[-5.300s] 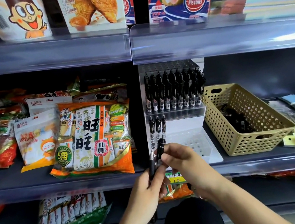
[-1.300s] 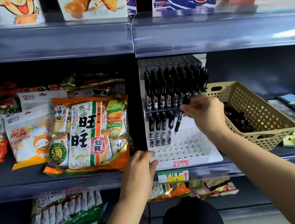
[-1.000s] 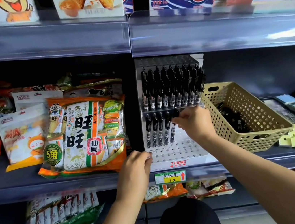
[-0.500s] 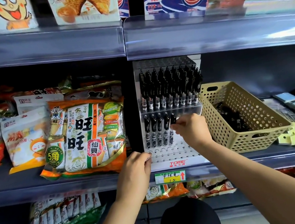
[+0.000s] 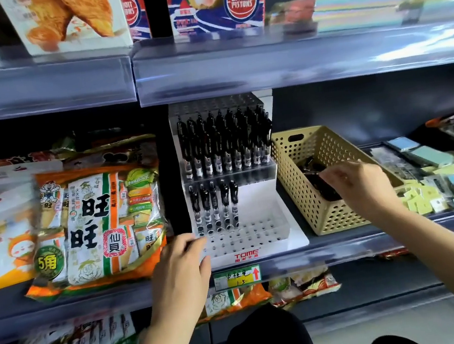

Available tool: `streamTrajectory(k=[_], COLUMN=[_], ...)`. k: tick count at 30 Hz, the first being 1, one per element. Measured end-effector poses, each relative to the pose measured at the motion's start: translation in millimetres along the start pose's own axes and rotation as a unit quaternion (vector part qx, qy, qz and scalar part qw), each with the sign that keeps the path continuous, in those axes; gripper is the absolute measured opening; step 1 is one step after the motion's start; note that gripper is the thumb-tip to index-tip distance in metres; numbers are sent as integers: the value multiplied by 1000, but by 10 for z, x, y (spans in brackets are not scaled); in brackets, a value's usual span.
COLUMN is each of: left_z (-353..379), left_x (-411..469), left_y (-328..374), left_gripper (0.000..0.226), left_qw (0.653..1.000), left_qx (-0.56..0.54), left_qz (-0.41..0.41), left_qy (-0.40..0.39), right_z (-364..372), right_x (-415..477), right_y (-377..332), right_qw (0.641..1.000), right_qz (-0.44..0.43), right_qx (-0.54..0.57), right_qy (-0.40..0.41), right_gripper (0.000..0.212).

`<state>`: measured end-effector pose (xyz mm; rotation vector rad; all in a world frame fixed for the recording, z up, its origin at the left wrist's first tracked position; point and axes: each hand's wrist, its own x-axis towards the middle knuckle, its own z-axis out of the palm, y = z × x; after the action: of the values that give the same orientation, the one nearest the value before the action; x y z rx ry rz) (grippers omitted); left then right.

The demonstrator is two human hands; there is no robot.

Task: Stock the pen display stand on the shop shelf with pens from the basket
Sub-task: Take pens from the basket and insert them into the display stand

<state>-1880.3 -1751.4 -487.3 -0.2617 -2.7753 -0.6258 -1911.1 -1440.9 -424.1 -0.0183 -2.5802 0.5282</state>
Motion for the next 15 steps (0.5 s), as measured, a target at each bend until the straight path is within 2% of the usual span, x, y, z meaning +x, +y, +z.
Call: streamTrajectory(k=[2,4,5,6,8,12,15], left_z=[9,47,74,102,157,216,252], left_x=[30,67,87,111,146,172,272], left_y=[194,438,550,673,884,1201,1370], left_gripper=[37,39,39,38,38,37,38], left_qw=[999,996,994,992,986,969,924], left_qx=[-26,-69,-86,-103,-135,-216,-330], left_qz=[23,48,60,72,72,34,-42], left_qy=[9,-11,-22,-34,-64,-112,-188], right_z=[-148,-206,-194,-179,-121,-99,-213], right_x=[-59,-97,-117,-133,-145,-157,-176], right_y=[233,436,499,549,615,631,650], right_qw=[994,967,952,947,958,975,984], right_qz=[16,23,28,29,28,-2,-46], right_qx=[-46,-103,-133,-159,-173,-175,-145], right_qy=[-99,-232,-273,-279,-227,-133,-93], right_gripper=[30,32,30,27,15,20,20])
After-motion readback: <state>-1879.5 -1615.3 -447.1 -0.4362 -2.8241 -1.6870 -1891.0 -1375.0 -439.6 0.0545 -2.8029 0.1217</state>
